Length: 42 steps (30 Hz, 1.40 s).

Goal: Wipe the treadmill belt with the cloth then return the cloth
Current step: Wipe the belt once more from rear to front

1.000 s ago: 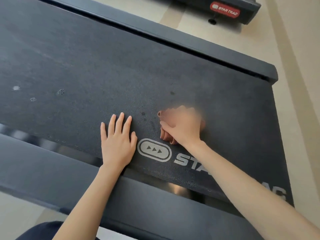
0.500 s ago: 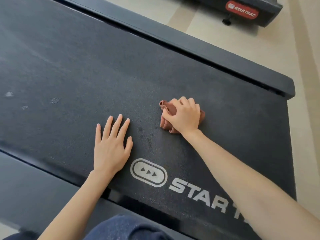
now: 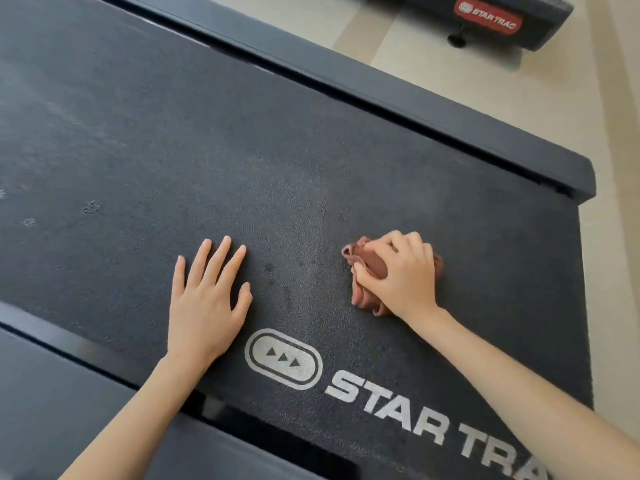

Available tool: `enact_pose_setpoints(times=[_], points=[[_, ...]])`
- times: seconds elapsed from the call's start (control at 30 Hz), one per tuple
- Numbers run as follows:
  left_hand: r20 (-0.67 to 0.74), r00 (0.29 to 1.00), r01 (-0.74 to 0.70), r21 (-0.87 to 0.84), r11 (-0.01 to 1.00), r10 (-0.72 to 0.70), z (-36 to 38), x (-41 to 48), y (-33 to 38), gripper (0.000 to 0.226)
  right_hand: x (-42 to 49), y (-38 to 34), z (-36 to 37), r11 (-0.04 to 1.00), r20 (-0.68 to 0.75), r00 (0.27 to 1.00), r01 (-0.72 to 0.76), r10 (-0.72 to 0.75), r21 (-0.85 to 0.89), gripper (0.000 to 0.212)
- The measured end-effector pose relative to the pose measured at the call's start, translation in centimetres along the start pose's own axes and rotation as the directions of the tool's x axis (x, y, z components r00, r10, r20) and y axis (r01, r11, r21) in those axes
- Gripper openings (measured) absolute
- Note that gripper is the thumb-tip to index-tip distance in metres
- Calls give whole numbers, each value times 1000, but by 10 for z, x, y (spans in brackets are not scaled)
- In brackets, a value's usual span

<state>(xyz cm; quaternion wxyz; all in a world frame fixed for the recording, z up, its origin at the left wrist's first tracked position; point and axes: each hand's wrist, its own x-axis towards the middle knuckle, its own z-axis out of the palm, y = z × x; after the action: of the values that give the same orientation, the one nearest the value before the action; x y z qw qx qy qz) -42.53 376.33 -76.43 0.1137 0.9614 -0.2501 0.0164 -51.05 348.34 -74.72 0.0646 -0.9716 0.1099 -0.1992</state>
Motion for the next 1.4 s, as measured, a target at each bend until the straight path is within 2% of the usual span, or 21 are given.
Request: enact_pose_setpoints(times=[0.13,0.23,0.3,0.47,0.6,0.7,0.87,1.03,1.23,1.4], points=[[-14,1000,-2,9,1000,3,2,0,2,58,-56,4,-23,995,32,996,86,-88,44,26],[-31,1000,-5,8,1000,5,3,-1,3,58,-33,6,-15,981,19,983,179,-181,77,25],[-44,999,-7,3,1000,7,2,-1,3,58,-3,3,-2,980,-4,982,187,-187,72,25],[-29,1000,-6,3,1000,6,1,0,2,57,105,-16,46,999,35,999,-30,31,-28,35],[-11,1000,-1,-5,1000,1,-1,1,2,57,179,-45,73,965,164,953,-239,255,-109,43],[-5,1000,-12,-8,1000,12,-2,3,0,57,185,-58,77,952,163,941,-278,297,-132,45],[18,1000,-10,3,1000,10,-3,2,-1,57,128,-78,64,990,132,987,-79,94,-113,40],[59,998,-1,14,1000,1,-9,-1,-3,64,47,-116,31,996,119,990,86,-82,-35,40],[61,998,-1,92,996,-5,-26,-21,-56,63,-56,-133,-6,947,221,921,307,-322,97,35],[61,998,22,43,999,-25,-26,-33,-85,61,-39,-128,8,868,70,877,456,-476,196,28]])
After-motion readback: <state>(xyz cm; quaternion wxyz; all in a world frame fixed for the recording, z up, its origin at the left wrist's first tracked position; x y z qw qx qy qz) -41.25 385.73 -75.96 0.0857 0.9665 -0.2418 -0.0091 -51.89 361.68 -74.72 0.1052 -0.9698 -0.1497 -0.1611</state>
